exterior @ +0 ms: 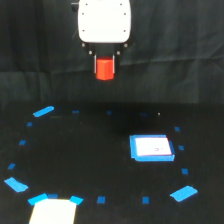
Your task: Pick up the red object from the table
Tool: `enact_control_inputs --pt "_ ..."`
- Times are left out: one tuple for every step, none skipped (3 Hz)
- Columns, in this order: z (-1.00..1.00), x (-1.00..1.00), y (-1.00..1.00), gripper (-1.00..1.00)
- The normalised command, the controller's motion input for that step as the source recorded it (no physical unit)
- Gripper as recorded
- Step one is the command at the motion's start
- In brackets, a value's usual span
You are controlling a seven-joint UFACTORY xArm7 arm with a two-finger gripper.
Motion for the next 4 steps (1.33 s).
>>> enact_control_inputs --pt "0.04 0.12 0.11 -1.0" --pt "0.16 0.25 0.01 -1.0" --pt "0.47 0.03 -0.13 -1.0" --pt "0.23 0.09 -0.06 -0.95"
